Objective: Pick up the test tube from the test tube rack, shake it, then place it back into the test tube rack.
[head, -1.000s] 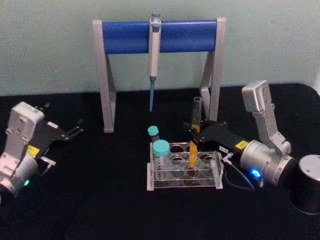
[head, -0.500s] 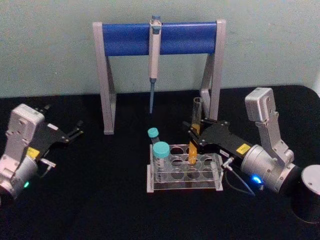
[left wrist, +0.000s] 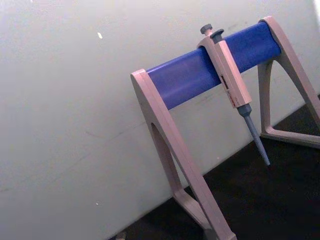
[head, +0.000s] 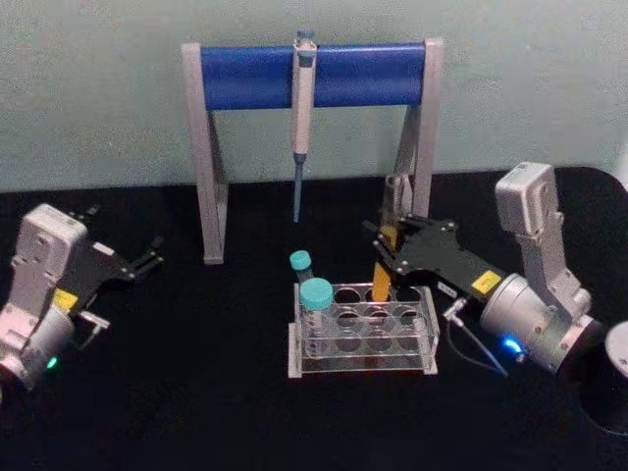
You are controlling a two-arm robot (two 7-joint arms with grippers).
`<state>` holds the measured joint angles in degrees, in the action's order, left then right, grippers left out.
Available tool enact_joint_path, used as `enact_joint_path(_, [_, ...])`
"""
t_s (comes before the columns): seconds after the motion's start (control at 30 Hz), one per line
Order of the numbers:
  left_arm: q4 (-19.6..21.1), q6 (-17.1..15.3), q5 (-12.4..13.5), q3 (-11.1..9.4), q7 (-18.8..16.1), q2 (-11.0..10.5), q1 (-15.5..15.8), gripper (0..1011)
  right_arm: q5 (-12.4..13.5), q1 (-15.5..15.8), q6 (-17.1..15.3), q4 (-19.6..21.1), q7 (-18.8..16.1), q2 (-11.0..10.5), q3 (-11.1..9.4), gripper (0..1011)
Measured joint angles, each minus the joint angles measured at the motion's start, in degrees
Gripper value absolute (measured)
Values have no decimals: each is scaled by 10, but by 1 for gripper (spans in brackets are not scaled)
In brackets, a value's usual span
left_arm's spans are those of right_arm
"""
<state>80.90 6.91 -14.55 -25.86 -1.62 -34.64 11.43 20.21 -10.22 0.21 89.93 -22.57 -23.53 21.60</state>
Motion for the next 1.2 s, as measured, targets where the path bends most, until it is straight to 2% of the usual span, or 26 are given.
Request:
enact_joint_path(0.23, [0,0,0,0,0,0,0,1001,-1,5,4,25,1,-1,-15,232])
enact_joint_path(0.77, [0,0,0,0,0,0,0,1001,-8,-2,9,22,4,8,-24,232])
enact_joint_path(1.0, [0,0,0,0,0,0,0,1001,-8,17,2,45,11,-6,-42,232])
enact_joint_path(1.2, [0,0,0,0,0,0,0,1001,1,50,-22,79,9,-27,-53,232])
